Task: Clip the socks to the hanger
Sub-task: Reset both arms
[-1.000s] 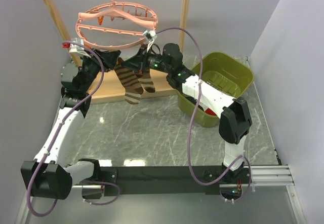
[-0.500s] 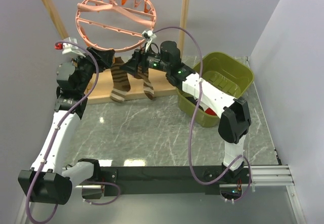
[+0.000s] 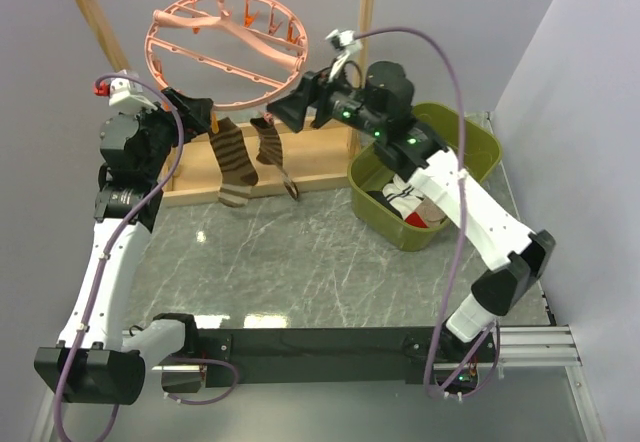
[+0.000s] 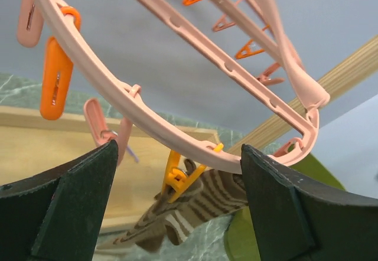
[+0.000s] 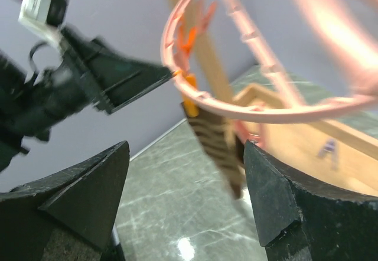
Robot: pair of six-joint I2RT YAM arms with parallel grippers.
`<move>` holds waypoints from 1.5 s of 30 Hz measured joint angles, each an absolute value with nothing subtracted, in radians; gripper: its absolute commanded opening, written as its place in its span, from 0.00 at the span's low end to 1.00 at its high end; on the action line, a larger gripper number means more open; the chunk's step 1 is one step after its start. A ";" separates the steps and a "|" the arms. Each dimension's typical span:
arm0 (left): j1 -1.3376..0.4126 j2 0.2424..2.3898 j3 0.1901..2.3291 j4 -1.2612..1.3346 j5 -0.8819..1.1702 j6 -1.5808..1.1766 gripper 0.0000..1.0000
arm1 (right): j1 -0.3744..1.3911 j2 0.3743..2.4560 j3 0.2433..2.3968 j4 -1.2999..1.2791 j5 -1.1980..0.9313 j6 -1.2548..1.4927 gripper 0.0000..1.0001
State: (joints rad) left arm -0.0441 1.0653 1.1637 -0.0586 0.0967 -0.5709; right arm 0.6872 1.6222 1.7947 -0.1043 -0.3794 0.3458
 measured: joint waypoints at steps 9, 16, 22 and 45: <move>-0.008 1.078 1.200 -0.169 0.105 -0.542 0.93 | 0.611 1.442 1.758 -0.300 -0.080 0.336 0.90; 0.043 1.033 1.198 -0.250 0.187 -0.507 0.99 | 0.572 1.176 1.505 -0.297 0.117 0.312 0.91; 0.044 0.863 1.076 -0.242 0.230 -0.495 0.99 | 0.572 0.899 1.135 -0.191 0.224 0.309 0.92; 0.044 0.305 0.557 -0.263 0.084 -0.518 0.99 | 0.572 0.259 0.448 -0.158 0.287 0.481 0.93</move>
State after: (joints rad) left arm 0.0444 0.3050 0.5571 -0.2630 0.0837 -0.5182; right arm 0.5716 0.2588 0.4484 -0.1581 0.2867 0.4808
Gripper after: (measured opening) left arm 0.993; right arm 0.935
